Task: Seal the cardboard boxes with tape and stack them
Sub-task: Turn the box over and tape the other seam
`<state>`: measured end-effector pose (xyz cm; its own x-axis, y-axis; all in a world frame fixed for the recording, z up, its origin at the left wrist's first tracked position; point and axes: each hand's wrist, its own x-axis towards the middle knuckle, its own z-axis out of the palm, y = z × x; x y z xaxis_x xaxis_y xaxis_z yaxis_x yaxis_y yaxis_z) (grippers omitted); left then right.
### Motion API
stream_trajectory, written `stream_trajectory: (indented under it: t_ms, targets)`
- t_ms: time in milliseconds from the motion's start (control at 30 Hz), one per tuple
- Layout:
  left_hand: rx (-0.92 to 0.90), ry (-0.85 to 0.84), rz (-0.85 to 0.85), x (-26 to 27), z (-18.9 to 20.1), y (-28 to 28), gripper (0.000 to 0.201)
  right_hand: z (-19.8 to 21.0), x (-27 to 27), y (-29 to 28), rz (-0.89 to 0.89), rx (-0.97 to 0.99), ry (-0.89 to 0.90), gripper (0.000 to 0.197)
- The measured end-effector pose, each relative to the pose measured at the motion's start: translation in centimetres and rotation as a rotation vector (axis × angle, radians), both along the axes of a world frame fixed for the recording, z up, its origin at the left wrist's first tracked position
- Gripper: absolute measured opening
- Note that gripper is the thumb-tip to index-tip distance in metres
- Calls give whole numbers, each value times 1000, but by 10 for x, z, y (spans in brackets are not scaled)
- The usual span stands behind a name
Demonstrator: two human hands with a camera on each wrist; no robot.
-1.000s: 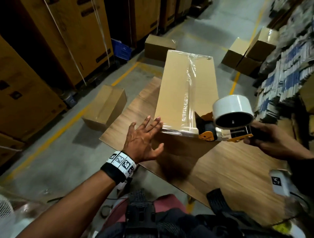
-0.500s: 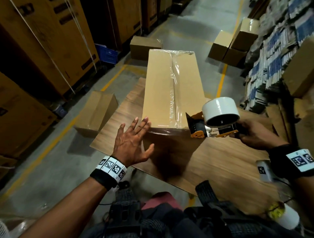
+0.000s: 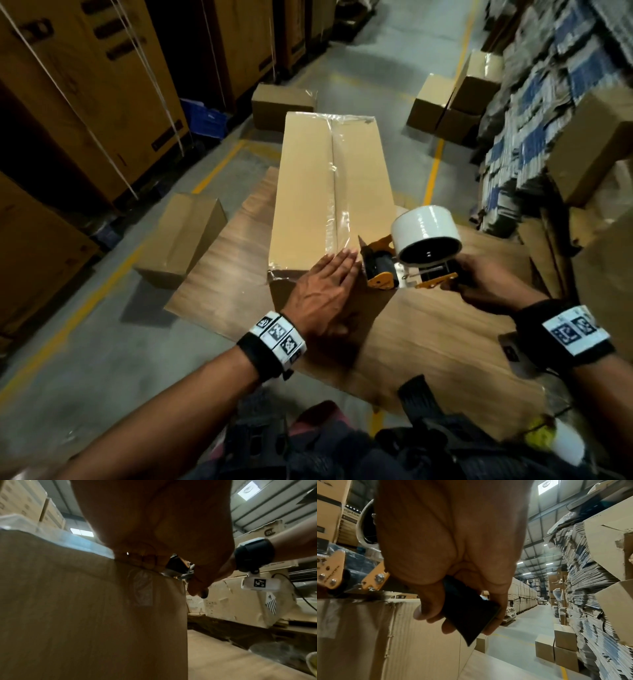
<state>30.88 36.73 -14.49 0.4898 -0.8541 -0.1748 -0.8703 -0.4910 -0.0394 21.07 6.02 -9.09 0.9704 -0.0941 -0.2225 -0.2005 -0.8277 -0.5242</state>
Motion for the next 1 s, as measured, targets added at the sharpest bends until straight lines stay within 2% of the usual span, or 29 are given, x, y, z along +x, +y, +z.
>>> stream_trajectory:
  t_ms: [67, 200, 300, 367, 500, 600, 700, 833, 1000]
  targets:
    - [-45, -8, 15, -1, -7, 4, 120, 0, -1, -3, 24, -2, -4, 37]
    - [-246, 9, 64, -5, -10, 6, 95, 4, -7, -11, 42, 35, 10, 42]
    - [-295, 10, 58, -6, -11, 8, 95, 14, -21, -31, 13, -44, -24, 43]
    - [-330, 0, 60, -6, -13, 9, 95, 21, -35, -54, -67, -92, -17, 40]
    - [-402, -25, 45, -6, -18, 9, 93, 28, -61, -92, -158, -112, -8, 38]
    - [-442, -40, 42, -6, -19, 8, 92, 17, -64, -102, -168, -110, -4, 29]
    - [-466, -50, 43, -6, -21, 8, 90, -2, -62, -108, -196, -101, 25, 28]
    - [-459, -55, 49, -5, -22, 7, 90, -25, -63, -107, -179, -63, 59, 35]
    - [-449, -44, 68, -6, -23, 6, 90, -44, -50, -79, -150, -18, 121, 49]
